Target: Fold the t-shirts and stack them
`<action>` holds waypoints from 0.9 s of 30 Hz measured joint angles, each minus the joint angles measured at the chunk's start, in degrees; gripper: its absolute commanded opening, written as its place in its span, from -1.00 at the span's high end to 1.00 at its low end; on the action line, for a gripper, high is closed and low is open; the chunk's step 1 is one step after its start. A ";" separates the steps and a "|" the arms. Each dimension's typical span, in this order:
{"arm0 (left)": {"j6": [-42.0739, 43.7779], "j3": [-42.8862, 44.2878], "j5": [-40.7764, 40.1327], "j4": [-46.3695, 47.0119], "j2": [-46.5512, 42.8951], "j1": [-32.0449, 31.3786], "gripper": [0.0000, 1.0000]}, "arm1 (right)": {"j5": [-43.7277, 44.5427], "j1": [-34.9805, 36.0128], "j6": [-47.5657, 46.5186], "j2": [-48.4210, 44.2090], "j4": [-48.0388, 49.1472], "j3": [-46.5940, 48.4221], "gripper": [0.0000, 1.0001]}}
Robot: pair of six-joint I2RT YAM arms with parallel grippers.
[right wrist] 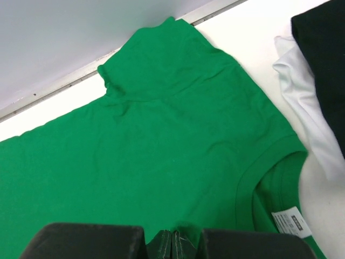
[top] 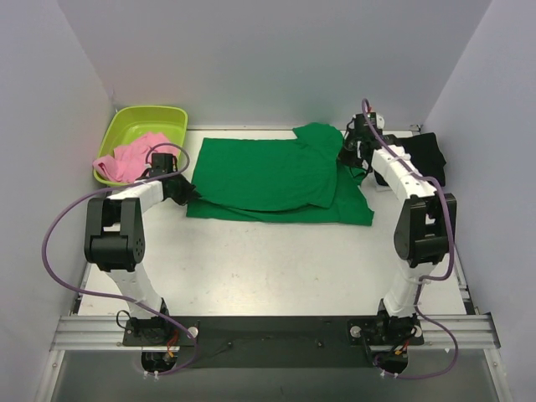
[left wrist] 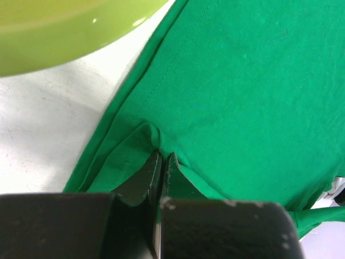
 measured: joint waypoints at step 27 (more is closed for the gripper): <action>-0.94 -0.42 -0.96 1.73 -0.70 0.28 -0.89 | -0.57 0.13 -0.92 14.38 0.24 13.38 -1.00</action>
